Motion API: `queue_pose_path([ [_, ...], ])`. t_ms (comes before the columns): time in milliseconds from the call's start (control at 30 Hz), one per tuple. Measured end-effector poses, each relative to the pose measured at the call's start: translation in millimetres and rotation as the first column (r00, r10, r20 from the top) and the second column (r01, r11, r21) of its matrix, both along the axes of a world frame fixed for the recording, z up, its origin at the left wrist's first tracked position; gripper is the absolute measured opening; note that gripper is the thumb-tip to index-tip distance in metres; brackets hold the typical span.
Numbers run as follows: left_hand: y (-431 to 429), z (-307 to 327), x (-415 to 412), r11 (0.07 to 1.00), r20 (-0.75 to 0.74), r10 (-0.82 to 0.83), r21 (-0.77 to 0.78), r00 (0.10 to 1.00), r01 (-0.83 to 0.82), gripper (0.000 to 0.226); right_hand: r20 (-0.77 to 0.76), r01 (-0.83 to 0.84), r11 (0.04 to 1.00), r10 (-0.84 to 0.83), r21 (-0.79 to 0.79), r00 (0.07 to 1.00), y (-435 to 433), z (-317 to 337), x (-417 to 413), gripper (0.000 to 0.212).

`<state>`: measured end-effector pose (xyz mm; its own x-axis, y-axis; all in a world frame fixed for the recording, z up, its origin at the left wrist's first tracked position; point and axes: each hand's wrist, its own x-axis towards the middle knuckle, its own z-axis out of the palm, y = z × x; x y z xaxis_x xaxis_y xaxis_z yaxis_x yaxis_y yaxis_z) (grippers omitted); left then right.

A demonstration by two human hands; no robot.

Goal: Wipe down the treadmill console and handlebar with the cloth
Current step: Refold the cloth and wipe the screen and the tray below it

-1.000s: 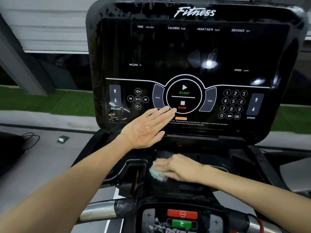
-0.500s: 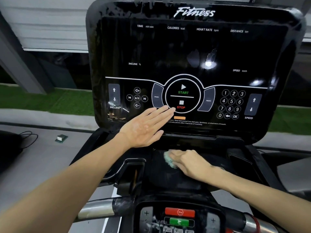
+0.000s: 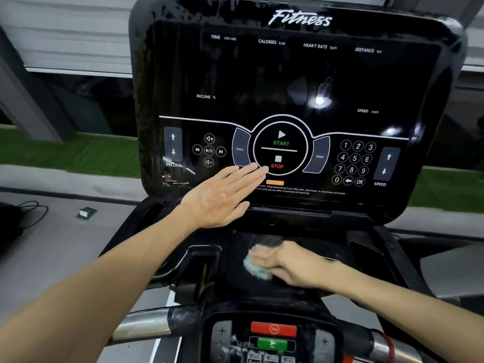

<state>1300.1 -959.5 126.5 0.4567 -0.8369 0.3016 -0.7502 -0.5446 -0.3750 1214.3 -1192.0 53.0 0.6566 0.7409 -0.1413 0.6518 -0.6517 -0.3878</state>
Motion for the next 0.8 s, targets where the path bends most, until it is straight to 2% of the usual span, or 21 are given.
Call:
queue_pose_path([
  [67,0.0,-0.7,0.3,1.0,0.0,-0.003,-0.008,1.0,0.003,0.064,-0.078,-0.021,0.999,0.024,0.028,0.997,-19.9,3.3,-13.7,0.04],
  [100,-0.1,-1.1,0.3,1.0,0.001,-0.003,-0.01,1.0,0.003,0.064,-0.068,-0.001,1.0,0.003,0.023,0.998,-30.9,3.9,-17.4,0.04],
  [167,-0.1,-1.8,0.6,1.0,-0.002,-0.003,-0.008,1.0,0.003,0.064,0.049,0.082,0.996,-0.081,-0.032,0.996,-44.5,3.1,-14.7,0.04],
  [267,0.3,-1.2,0.5,1.0,0.0,0.002,-0.004,1.0,-0.002,0.064,0.231,0.216,0.954,-0.167,-0.207,0.959,-20.9,2.6,4.6,0.036],
  [333,0.3,-0.6,0.4,1.0,0.009,0.001,0.002,1.0,-0.001,0.064,0.259,0.209,0.97,-0.171,-0.125,0.951,-0.5,0.0,11.6,0.035],
  [433,0.4,-1.1,0.3,1.0,0.016,0.002,0.006,1.0,-0.002,0.064,0.086,0.041,0.998,-0.044,0.039,0.995,-0.3,-1.6,-2.0,0.038],
  [500,0.1,-1.5,0.6,1.0,0.023,-0.003,-0.009,1.0,0.003,0.064,-0.084,-0.027,0.999,0.031,0.047,0.996,-17.7,8.7,-13.2,0.039],
  [567,-0.2,-2.1,0.8,1.0,0.028,-0.005,-0.013,1.0,0.005,0.064,-0.119,0.008,1.0,-0.007,0.009,0.993,-36.7,15.1,-17.2,0.04],
  [600,-0.4,-2.3,0.7,1.0,0.027,-0.004,-0.013,1.0,0.004,0.064,-0.06,0.052,0.997,-0.055,-0.054,0.997,-43.2,15.2,-15.4,0.042],
  [667,-0.3,-2.1,0.6,1.0,0.019,-0.003,-0.014,1.0,0.003,0.064,0.212,0.182,0.953,-0.131,-0.244,0.968,-37.1,15.7,-9.7,0.044],
  [700,-0.4,-1.8,0.6,1.0,0.014,-0.005,-0.013,1.0,0.005,0.064,0.335,0.236,0.929,-0.133,-0.286,0.933,-28.8,12.6,-6.8,0.043],
  [767,-0.6,-0.8,0.1,1.0,0.01,-0.002,-0.008,1.0,0.002,0.064,0.413,0.254,0.927,-0.124,-0.275,0.902,-12.2,5.6,-2.0,0.039],
  [800,-0.7,-0.3,-0.2,1.0,0.011,-0.001,-0.004,1.0,0.001,0.063,0.359,0.226,0.946,-0.132,-0.233,0.924,-7.0,2.6,0.4,0.039],
])
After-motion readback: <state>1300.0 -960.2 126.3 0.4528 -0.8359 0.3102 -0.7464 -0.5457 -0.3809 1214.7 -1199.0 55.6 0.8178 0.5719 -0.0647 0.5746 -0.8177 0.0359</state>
